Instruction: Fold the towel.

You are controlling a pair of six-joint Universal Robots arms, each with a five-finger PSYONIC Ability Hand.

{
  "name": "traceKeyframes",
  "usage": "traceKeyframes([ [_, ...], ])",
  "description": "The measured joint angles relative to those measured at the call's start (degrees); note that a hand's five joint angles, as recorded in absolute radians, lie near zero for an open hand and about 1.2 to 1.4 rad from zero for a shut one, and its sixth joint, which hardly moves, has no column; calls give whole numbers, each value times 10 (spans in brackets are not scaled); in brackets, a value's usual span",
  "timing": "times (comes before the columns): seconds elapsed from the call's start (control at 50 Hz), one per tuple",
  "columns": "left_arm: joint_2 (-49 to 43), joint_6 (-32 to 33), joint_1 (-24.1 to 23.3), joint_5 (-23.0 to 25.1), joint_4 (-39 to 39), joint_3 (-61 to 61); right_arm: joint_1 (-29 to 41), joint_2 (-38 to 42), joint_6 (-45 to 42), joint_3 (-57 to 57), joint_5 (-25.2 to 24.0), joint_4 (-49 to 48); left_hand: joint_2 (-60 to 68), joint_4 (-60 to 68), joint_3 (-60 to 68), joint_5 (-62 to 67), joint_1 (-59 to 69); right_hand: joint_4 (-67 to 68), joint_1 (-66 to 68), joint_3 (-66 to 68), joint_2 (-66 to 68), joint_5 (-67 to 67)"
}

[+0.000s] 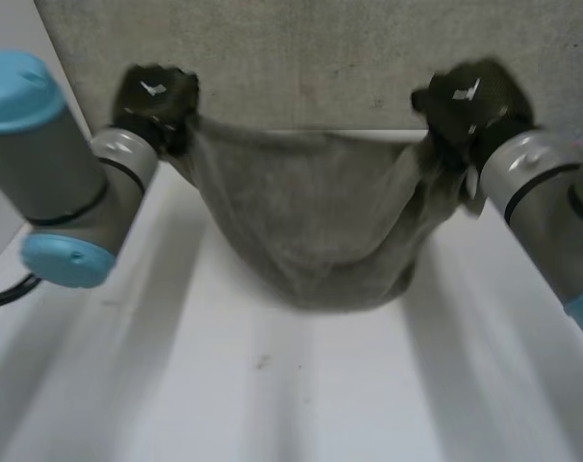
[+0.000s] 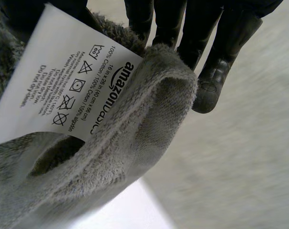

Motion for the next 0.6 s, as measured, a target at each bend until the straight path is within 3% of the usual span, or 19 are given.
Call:
traceKeyframes([
  [0.14,124,-3,7,-44,-8,-118,1,-36,-33,29,23,-112,0,0,0,0,0,0,0,0,0,0],
  [0.22,174,-3,5,-49,-9,-206,3,-43,-38,70,20,-128,0,0,0,0,0,0,0,0,0,0],
  [0.42,242,3,-8,-37,-4,-448,9,-30,-129,233,11,-20,1,1,0,0,0,0,0,3,0,0],
  [0.6,224,-1,-28,-16,-5,-527,2,6,-156,301,12,3,-21,-21,-20,-3,-1,0,0,7,0,0],
])
